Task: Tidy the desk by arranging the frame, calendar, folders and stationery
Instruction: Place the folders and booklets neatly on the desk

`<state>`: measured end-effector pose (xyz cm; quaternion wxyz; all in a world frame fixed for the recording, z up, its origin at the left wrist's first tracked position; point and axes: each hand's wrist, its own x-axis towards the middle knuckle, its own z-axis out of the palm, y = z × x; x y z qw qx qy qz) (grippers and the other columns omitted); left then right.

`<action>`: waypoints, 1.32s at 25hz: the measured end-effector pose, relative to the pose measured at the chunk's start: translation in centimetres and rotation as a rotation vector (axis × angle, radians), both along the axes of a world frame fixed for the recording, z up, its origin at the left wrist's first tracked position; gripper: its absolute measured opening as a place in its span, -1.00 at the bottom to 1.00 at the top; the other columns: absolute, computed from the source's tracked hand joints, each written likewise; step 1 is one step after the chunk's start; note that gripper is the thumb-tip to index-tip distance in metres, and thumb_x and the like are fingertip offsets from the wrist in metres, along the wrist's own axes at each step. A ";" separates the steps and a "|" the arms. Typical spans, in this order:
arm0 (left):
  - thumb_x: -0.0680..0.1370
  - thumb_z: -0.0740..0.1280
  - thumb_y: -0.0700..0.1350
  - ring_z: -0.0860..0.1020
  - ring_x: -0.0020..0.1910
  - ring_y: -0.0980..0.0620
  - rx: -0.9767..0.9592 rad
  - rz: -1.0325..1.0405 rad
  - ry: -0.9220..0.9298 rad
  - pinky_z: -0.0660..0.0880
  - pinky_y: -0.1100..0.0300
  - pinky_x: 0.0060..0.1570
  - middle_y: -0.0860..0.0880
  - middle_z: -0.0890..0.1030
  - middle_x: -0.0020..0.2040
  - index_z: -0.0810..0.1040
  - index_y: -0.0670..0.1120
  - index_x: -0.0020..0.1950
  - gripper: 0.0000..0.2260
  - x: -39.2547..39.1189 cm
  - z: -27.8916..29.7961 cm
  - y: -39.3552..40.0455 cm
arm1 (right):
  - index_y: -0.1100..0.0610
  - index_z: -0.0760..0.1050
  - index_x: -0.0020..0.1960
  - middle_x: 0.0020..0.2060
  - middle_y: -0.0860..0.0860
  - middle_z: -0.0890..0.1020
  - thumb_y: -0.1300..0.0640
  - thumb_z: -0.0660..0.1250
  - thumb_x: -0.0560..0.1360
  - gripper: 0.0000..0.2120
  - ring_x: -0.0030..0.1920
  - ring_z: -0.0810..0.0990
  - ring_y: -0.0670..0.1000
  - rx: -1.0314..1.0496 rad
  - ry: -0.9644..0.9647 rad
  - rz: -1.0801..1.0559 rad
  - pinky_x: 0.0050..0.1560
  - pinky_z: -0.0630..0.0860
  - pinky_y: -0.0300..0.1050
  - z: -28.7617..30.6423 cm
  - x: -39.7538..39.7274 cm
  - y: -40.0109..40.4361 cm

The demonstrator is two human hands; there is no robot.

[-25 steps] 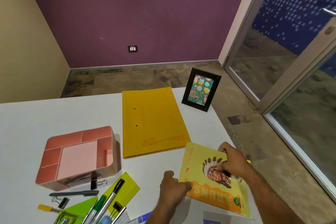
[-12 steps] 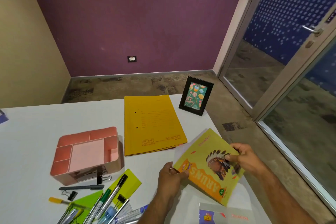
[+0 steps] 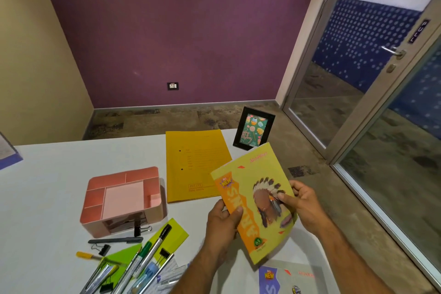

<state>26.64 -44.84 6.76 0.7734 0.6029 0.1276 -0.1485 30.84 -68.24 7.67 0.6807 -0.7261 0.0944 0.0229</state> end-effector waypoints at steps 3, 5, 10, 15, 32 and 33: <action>0.61 0.29 -0.20 0.68 0.00 -0.06 0.102 0.040 -0.065 0.64 -0.10 -0.02 -0.03 0.70 0.06 0.52 0.05 0.25 -0.75 0.0 0.4 1.0 | 0.13 0.58 0.07 -0.02 0.20 0.68 0.16 0.59 0.29 -0.62 -0.06 0.68 0.16 -0.058 0.018 -0.078 -0.07 0.64 0.08 -1.4 -0.9 1.4; 0.61 0.27 -0.20 0.68 -0.01 -0.02 0.171 0.072 -0.098 0.63 -0.10 0.01 0.00 0.69 0.07 0.50 0.06 0.27 -0.73 -0.1 0.5 1.7 | 0.08 0.57 0.10 -0.01 0.11 0.66 0.14 0.55 0.36 -0.66 -0.01 0.66 0.12 -0.126 0.055 -0.194 -0.02 0.62 0.08 -2.4 -1.9 2.3; 0.61 0.26 -0.22 0.63 -0.01 0.02 0.271 0.153 -0.100 0.57 -0.03 0.08 0.01 0.66 0.07 0.48 0.01 0.27 -0.74 -0.5 0.5 4.6 | 0.07 0.54 0.00 -0.09 -0.02 0.61 -0.10 0.50 0.38 -0.67 0.03 0.62 0.09 -0.634 0.225 -0.266 -0.01 0.53 -0.04 -4.2 -7.0 3.9; 0.61 0.25 -0.22 0.61 -0.08 -0.10 0.305 0.178 -0.082 0.54 0.03 -0.03 -0.09 0.66 0.04 0.47 -0.03 0.25 -0.77 -1.3 0.0 7.6 | 0.05 0.27 0.31 0.23 0.05 0.41 -0.47 0.35 0.15 -0.09 0.27 0.42 0.11 -1.055 0.674 0.114 0.17 0.46 -0.01 -5.6 -11.3 6.6; 0.60 0.25 -0.21 0.61 -0.14 -0.01 0.458 0.124 -0.078 0.50 0.13 -0.18 0.03 0.64 -0.05 0.36 0.01 0.35 -0.67 -5.2 0.6 11.9 | 0.10 0.10 0.48 0.06 0.06 0.61 0.00 0.13 0.56 -0.47 0.04 0.61 0.05 -1.267 0.443 0.176 0.04 0.50 -0.08 -5.6 -14.2 9.9; 0.61 0.25 -0.20 0.61 -0.19 -0.02 0.498 0.106 -0.098 0.48 0.16 -0.26 0.03 0.64 -0.09 0.28 0.04 0.42 -0.59 -5.5 1.0 11.9 | 0.09 0.00 0.53 0.05 0.06 0.61 0.04 0.12 0.58 -0.43 -0.03 0.59 0.04 -1.260 0.439 0.153 -0.02 0.48 -0.12 -4.8 -14.0 9.5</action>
